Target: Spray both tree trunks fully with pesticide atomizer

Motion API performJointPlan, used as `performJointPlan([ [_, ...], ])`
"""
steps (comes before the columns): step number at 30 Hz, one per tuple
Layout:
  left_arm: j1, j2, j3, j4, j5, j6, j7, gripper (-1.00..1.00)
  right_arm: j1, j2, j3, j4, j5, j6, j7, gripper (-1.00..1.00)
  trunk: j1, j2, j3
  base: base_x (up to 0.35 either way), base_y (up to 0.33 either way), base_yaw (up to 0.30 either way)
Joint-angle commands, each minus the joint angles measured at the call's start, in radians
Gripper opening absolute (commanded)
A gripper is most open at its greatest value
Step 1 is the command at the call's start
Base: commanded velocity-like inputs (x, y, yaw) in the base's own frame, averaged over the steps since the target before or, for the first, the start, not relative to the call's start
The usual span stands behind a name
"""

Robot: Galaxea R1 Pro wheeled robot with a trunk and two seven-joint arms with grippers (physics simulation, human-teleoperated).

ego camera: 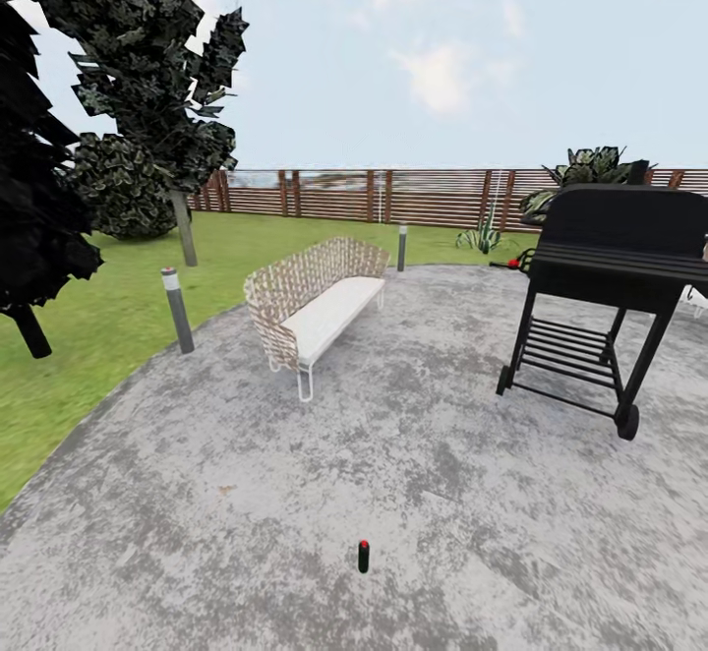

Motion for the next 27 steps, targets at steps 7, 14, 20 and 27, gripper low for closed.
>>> performJointPlan([
  [7,-0.001,0.000,0.001,0.001,0.000,-0.003,0.001,1.00,-0.001,0.006,-0.003,0.001,-0.001,-0.003,-0.002,1.00,0.000,-0.001,-0.001,0.155,-0.243,0.000],
  [14,0.000,0.000,0.001,0.001,0.001,-0.003,0.002,1.00,-0.001,0.006,-0.003,0.002,-0.001,-0.003,-0.004,1.00,0.000,-0.001,-0.001,0.128,-0.258,0.000],
  [20,-0.001,0.000,0.001,0.003,0.001,-0.003,0.002,1.00,-0.001,0.009,-0.003,0.002,-0.002,-0.004,-0.004,1.00,0.000,-0.001,-0.001,0.105,-0.264,0.109],
  [27,-0.001,0.000,0.001,0.004,0.001,-0.002,0.002,1.00,-0.001,0.011,-0.003,0.003,-0.003,-0.005,-0.004,1.00,0.000,-0.001,-0.001,0.008,-0.272,0.272],
])
